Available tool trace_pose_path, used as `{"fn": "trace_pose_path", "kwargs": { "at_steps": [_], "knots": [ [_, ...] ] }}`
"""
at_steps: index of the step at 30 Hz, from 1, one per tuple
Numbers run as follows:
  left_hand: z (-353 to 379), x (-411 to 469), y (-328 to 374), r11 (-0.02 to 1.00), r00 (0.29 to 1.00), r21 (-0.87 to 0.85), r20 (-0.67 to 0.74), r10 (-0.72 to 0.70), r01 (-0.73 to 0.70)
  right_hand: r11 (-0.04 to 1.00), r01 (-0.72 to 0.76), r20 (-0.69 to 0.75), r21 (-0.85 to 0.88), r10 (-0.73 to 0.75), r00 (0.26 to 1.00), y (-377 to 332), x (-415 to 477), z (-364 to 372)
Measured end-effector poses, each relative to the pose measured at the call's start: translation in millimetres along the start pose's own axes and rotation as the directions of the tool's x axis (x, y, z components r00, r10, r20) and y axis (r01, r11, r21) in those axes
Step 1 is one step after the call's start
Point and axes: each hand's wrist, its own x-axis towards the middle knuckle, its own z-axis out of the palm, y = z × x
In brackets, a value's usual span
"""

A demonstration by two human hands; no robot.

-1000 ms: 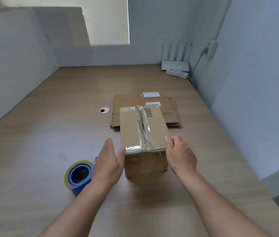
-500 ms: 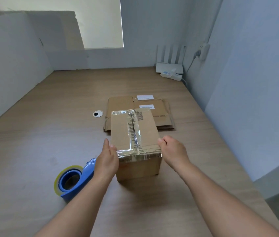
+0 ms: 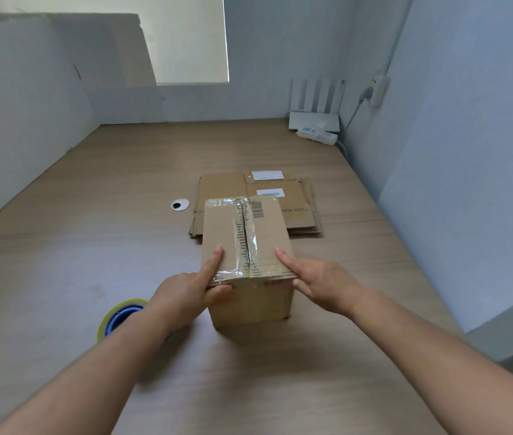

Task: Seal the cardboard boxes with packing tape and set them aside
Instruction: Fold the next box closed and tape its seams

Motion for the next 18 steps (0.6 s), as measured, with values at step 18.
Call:
{"fn": "trace_pose_path", "kwargs": {
  "at_steps": [18],
  "knots": [
    [-21,6,-25,0.999,0.993,-0.014,0.111,0.050,-0.049,0.945,0.193,-0.097,-0.266,-0.226,0.969,5,14,-21]
  ]
}}
